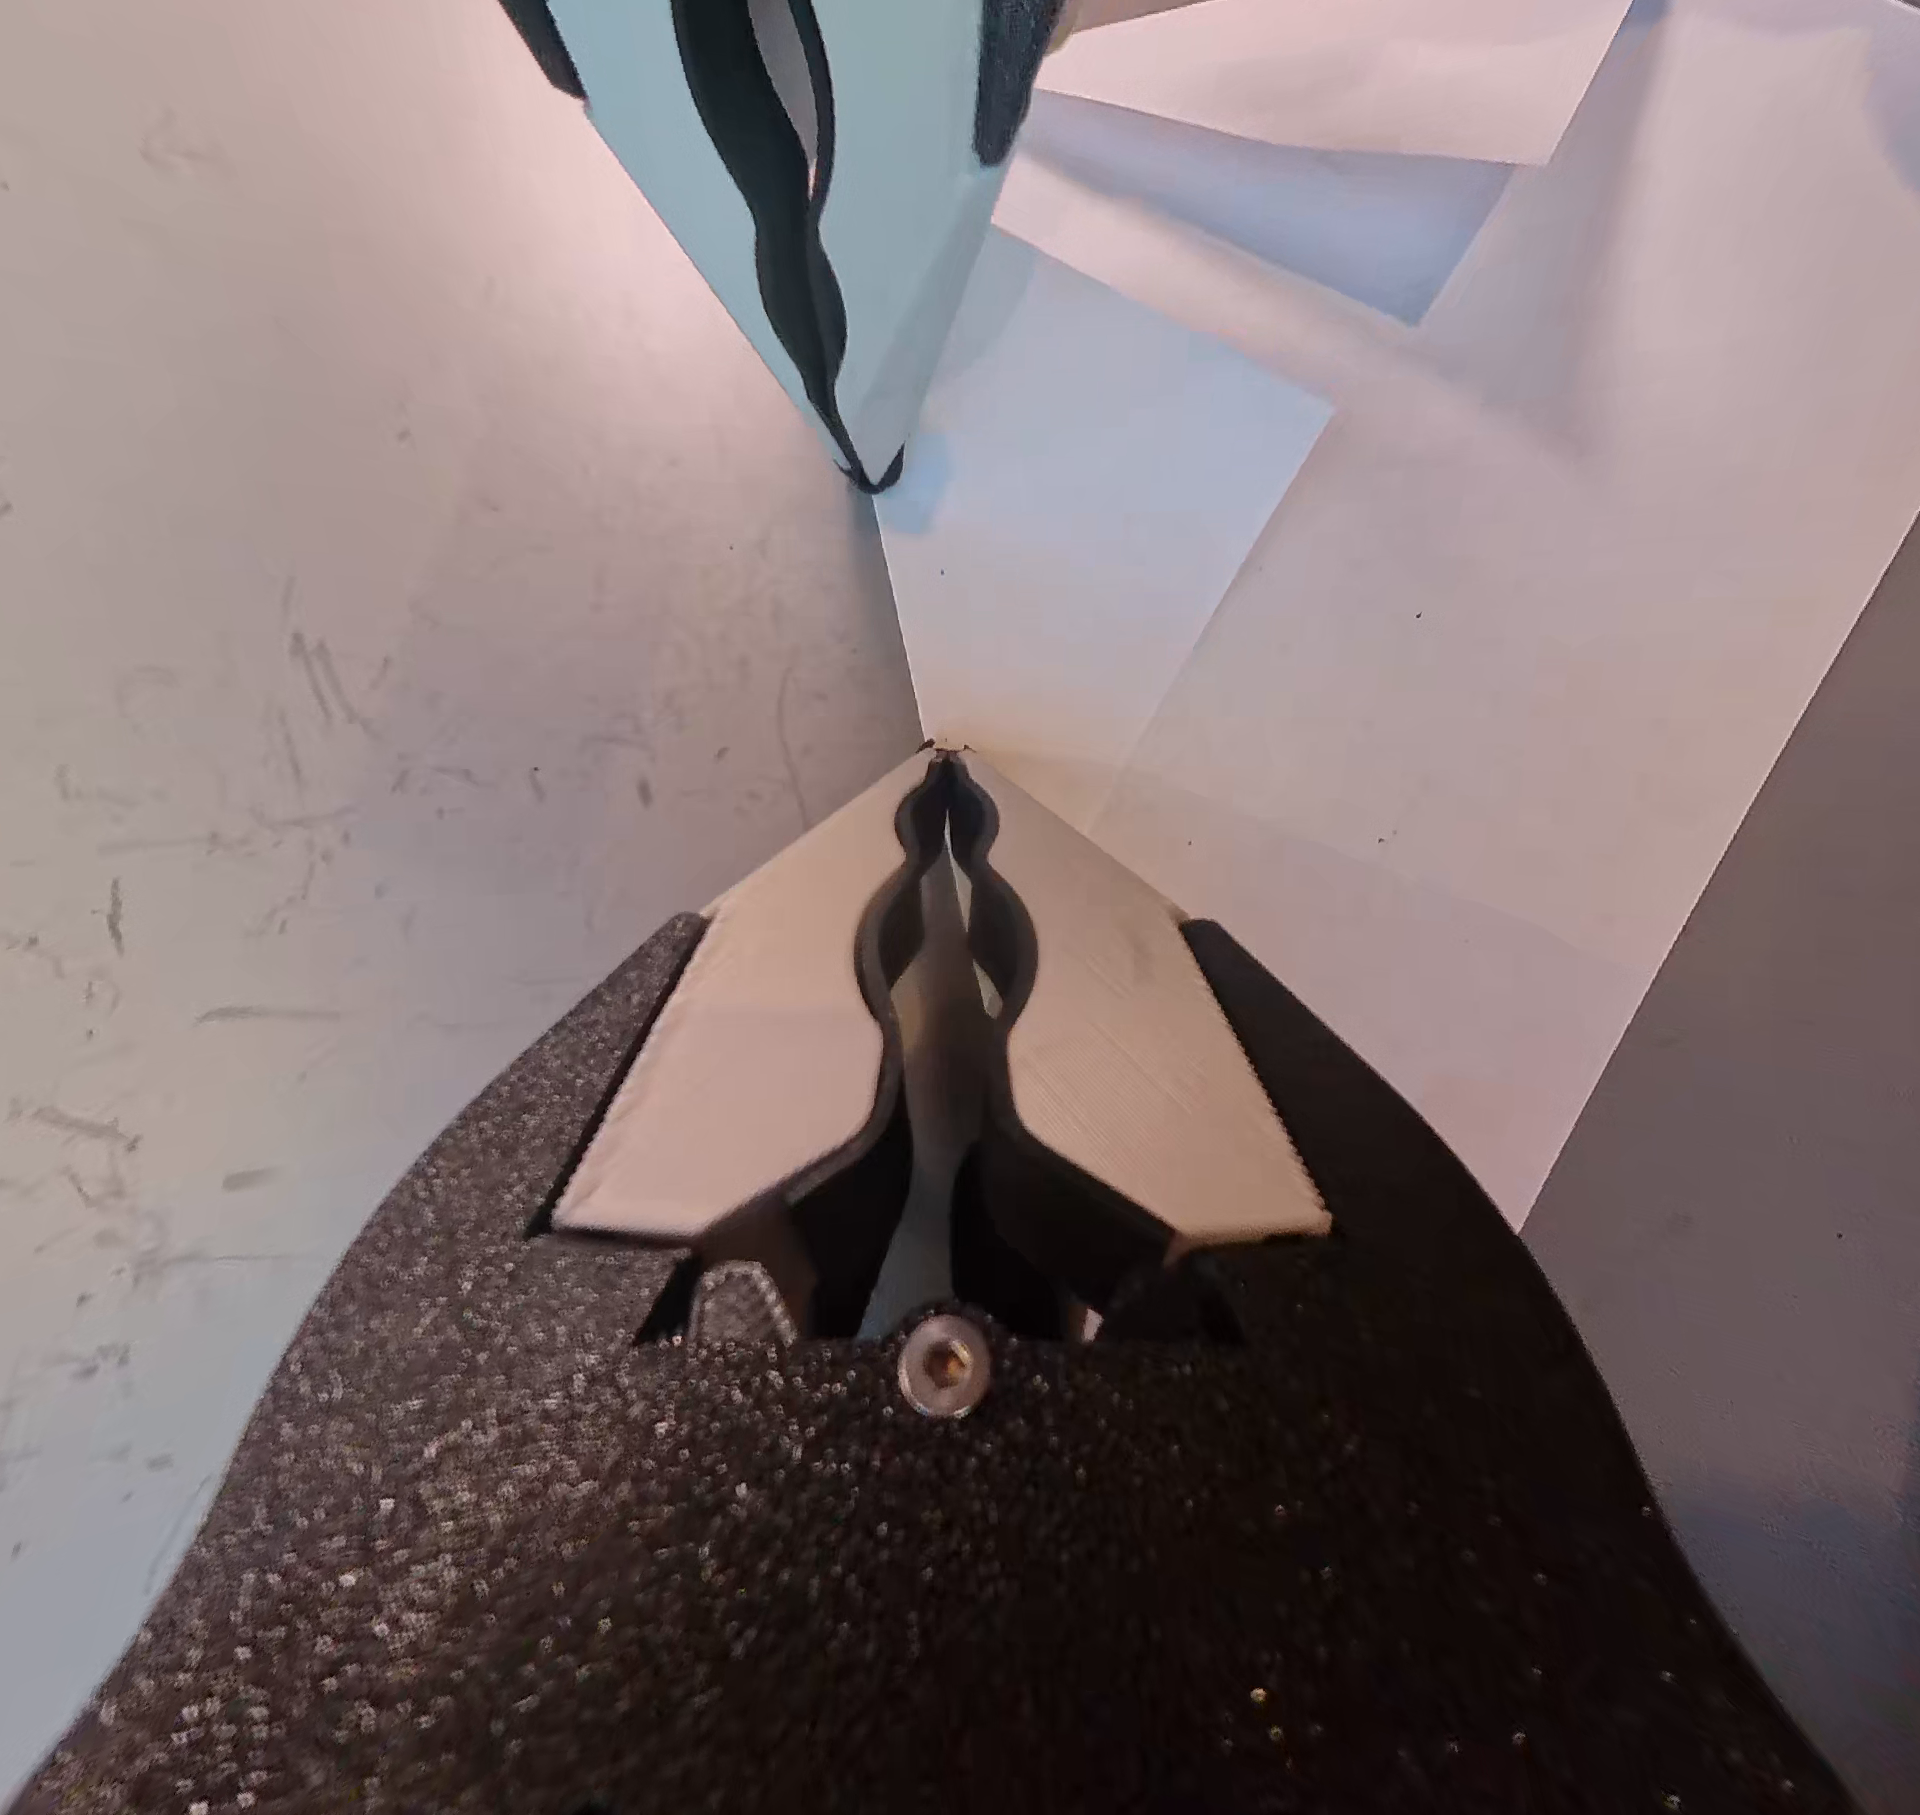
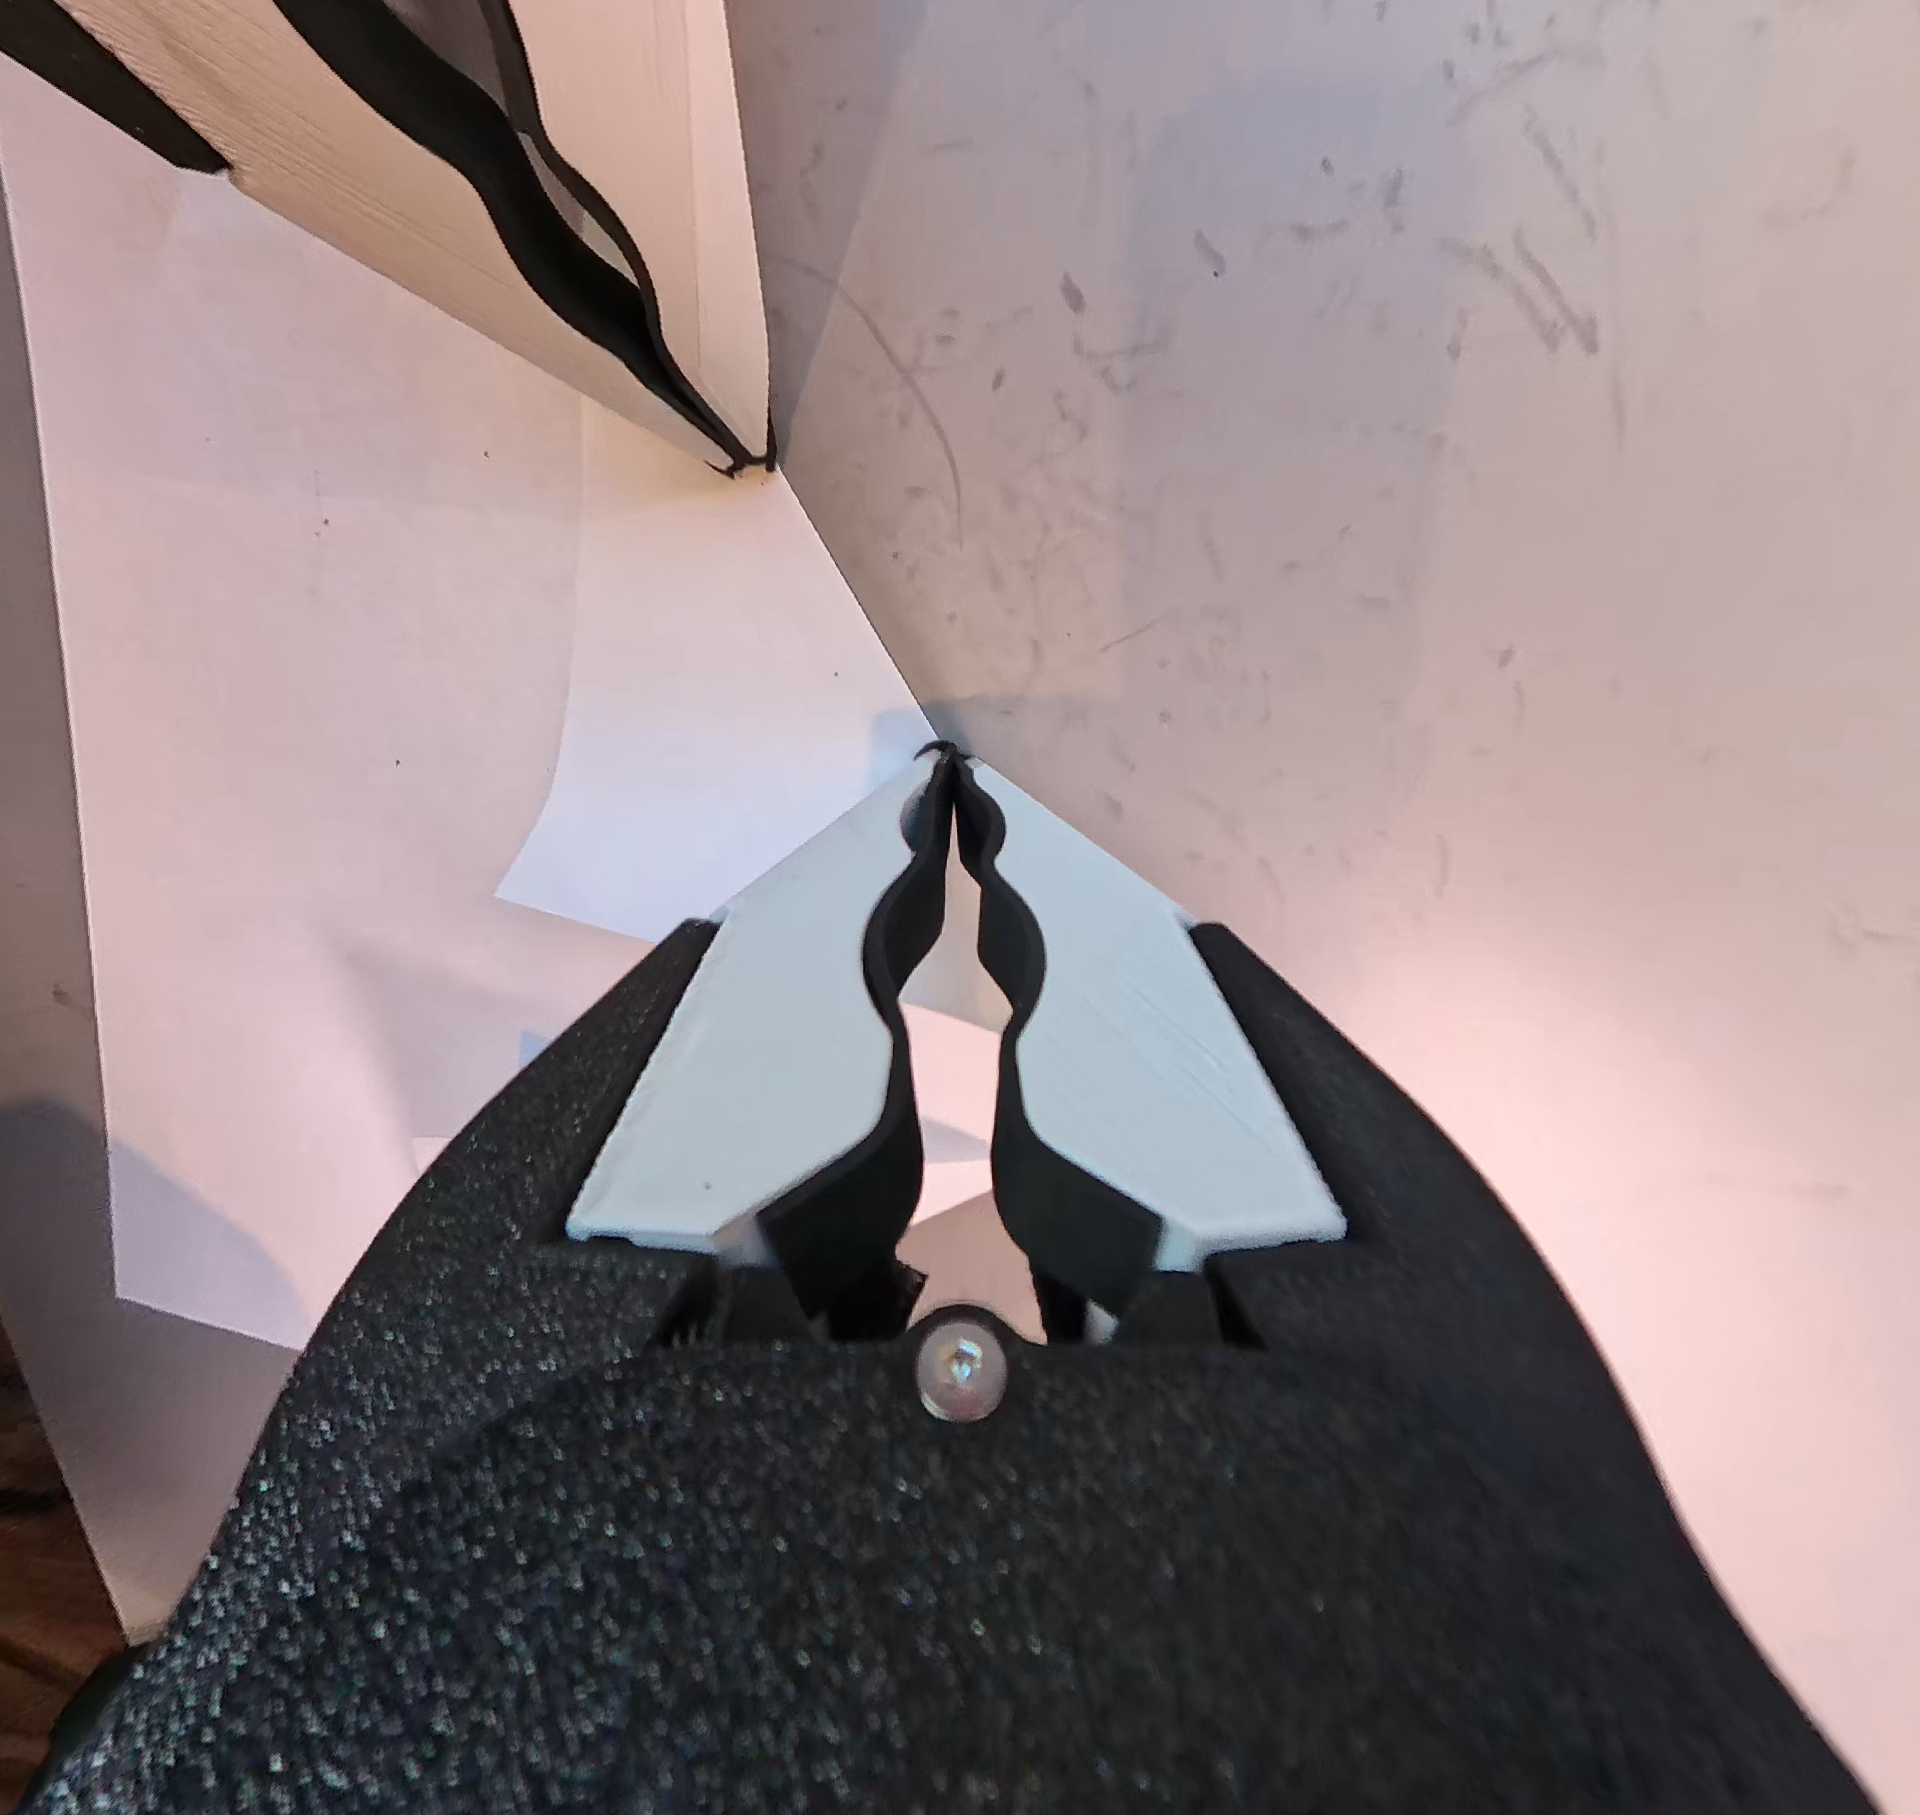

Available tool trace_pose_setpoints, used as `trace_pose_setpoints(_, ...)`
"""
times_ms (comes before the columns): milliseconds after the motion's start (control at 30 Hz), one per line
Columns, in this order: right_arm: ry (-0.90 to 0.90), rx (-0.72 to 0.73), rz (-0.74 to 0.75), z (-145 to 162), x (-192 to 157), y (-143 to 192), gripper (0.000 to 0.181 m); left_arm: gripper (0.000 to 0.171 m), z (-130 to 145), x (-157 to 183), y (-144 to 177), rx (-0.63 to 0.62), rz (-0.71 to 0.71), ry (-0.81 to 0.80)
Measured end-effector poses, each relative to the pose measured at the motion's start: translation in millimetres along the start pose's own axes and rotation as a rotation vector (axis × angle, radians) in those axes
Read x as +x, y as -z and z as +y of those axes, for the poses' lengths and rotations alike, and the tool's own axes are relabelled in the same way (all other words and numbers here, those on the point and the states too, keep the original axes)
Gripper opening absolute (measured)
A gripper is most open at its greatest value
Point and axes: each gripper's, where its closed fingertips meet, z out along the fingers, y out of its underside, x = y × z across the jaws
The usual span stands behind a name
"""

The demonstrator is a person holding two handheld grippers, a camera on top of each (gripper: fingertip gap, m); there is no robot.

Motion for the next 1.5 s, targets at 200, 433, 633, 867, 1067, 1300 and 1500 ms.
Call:
trace_pose_setpoints(200,-0.028,0.012,-0.016,8.3,3.8,2.7,0.000,0.000,0.2,0.1,0.4,0.000,-0.013,-0.011)
trace_pose_setpoints(433,-0.043,0.008,-0.006,18.2,7.2,5.7,0.000,0.000,0.6,0.1,0.8,0.005,-0.028,-0.023)
trace_pose_setpoints(633,-0.052,0.008,0.004,25.5,9.1,7.8,0.000,0.000,1.1,0.1,1.2,0.006,-0.034,-0.024)
trace_pose_setpoints(867,-0.071,0.009,0.010,33.6,11.5,10.1,0.000,0.000,2.7,0.5,2.5,0.004,-0.041,-0.028)
trace_pose_setpoints(1067,-0.082,0.012,0.014,39.1,12.3,11.5,0.000,0.000,4.5,1.0,3.9,0.005,-0.043,-0.025)
trace_pose_setpoints(1300,-0.096,0.028,0.015,46.1,13.5,13.4,0.000,0.000,4.9,1.0,3.9,0.006,-0.047,-0.029)
trace_pose_setpoints(1500,-0.093,0.036,0.024,52.3,13.5,14.9,0.000,0.000,5.0,0.8,3.9,0.006,-0.055,-0.043)
